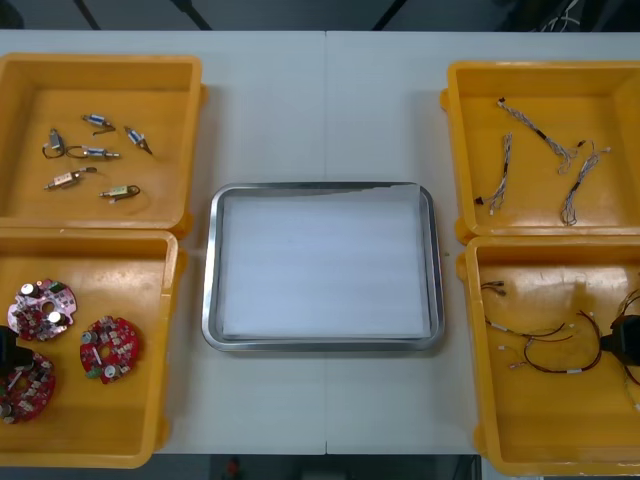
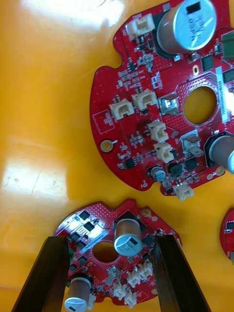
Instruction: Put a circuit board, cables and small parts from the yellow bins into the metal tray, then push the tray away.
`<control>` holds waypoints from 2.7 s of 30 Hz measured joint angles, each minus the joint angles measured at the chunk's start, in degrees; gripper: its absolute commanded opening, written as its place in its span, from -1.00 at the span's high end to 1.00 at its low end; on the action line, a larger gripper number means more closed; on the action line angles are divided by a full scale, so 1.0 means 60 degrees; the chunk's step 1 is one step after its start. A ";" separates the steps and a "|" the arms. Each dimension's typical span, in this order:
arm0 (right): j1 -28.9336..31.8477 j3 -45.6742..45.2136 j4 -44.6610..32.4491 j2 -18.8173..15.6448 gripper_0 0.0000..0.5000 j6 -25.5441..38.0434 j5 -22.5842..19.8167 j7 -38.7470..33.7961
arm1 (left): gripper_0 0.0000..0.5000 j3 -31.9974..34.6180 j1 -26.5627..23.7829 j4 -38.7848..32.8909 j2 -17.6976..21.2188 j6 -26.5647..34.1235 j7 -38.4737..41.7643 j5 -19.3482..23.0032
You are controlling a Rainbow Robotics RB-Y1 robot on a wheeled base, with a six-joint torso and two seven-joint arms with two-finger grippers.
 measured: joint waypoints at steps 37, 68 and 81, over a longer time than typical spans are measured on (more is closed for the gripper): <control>0.0154 0.0000 -0.0002 0.0028 1.00 -0.0139 0.0203 0.0004 | -1.00 0.0000 0.0106 0.0308 -0.0571 -0.0234 -0.0017 -0.0318; -0.1133 -0.1626 -0.3122 0.0075 1.00 0.5505 -0.0077 0.0567 | 1.00 -0.0159 0.0141 0.0377 -0.0608 -0.0580 -0.0028 -0.0395; -0.2932 -0.1886 -0.3528 0.0078 1.00 0.6394 -0.1660 0.0568 | 1.00 0.0038 0.0141 0.0077 -0.0120 -0.0485 -0.0036 -0.0041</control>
